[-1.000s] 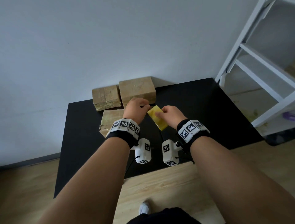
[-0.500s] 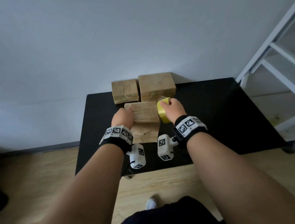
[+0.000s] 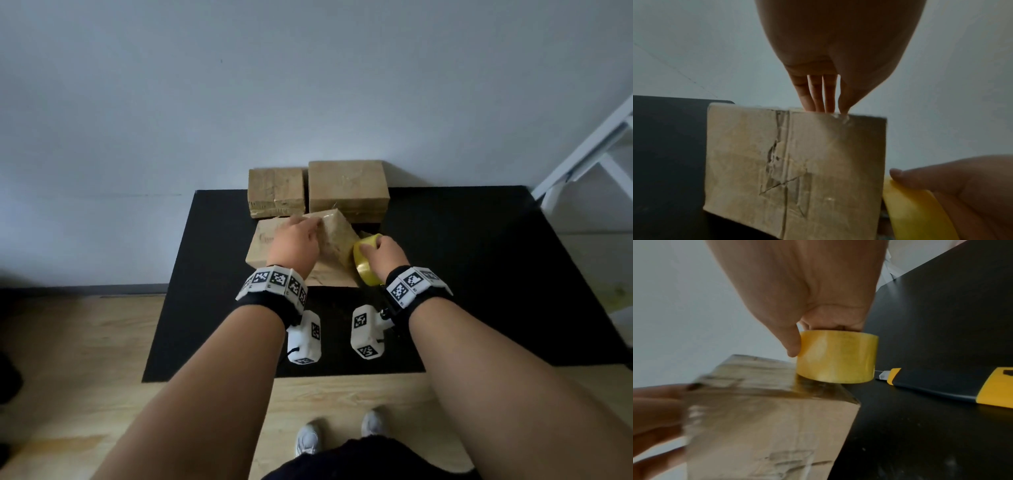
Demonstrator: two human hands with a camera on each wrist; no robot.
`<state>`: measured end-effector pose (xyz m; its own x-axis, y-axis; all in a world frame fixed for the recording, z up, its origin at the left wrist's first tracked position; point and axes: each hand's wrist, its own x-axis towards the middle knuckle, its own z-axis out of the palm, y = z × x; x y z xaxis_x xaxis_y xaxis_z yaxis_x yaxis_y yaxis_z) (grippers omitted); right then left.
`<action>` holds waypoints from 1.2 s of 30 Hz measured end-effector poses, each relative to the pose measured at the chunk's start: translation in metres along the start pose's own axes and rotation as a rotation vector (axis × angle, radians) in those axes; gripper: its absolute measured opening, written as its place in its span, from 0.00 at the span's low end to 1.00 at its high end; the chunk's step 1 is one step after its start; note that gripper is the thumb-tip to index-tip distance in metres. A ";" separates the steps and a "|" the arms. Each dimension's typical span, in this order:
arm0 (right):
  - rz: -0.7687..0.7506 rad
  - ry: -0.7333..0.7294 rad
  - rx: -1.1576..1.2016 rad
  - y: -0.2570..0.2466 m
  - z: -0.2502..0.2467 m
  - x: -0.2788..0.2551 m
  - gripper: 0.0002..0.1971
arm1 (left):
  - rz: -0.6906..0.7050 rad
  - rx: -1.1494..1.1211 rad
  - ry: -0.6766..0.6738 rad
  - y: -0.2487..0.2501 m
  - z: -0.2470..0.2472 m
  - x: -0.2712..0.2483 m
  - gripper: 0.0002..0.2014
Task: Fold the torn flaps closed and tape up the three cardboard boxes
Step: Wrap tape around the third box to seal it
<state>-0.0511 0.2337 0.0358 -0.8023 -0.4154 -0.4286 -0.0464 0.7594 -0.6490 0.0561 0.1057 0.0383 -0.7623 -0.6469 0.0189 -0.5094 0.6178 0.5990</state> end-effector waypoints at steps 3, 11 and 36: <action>-0.023 0.047 -0.041 0.011 -0.009 0.009 0.15 | -0.022 0.119 -0.185 -0.006 0.028 -0.001 0.18; 0.149 0.019 -0.275 0.052 -0.025 0.040 0.17 | 0.027 0.214 0.004 -0.007 0.058 -0.016 0.19; -0.327 -0.080 -0.267 0.001 0.032 0.045 0.19 | -0.577 -0.157 0.008 -0.046 0.027 -0.032 0.19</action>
<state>-0.0686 0.1994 -0.0044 -0.6715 -0.6856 -0.2811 -0.4518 0.6795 -0.5781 0.0934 0.1103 -0.0116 -0.3769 -0.8619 -0.3392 -0.7746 0.0925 0.6257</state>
